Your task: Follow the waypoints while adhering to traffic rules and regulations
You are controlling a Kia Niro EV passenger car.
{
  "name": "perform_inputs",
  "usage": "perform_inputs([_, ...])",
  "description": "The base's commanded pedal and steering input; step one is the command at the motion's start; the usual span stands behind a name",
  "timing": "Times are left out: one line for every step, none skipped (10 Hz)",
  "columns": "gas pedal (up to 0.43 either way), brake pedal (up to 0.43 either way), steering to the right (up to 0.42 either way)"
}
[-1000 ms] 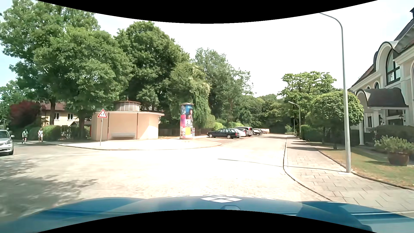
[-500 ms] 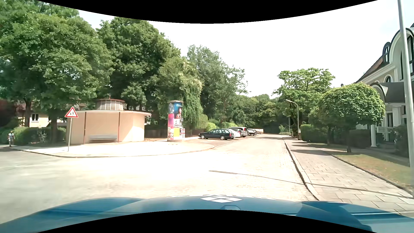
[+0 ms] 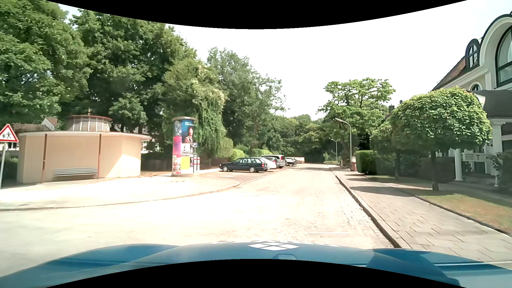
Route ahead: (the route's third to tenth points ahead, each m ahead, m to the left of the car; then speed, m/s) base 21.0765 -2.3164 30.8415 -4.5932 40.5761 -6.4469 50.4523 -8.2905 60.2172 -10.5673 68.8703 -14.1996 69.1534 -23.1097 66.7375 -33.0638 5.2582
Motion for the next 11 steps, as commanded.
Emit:
perform_inputs([0.157, 0.0, 0.146])
perform_inputs([0.157, 0.0, 0.137])
perform_inputs([0.157, 0.0, 0.131])
perform_inputs([0.157, 0.0, 0.129])
perform_inputs([0.157, 0.0, 0.125])
perform_inputs([0.157, 0.0, 0.118])
perform_inputs([0.157, 0.0, 0.111])
perform_inputs([0.157, 0.0, 0.103])
perform_inputs([0.157, 0.0, 0.093])
perform_inputs([0.157, 0.0, 0.088])
perform_inputs([0.157, 0.0, 0.084])
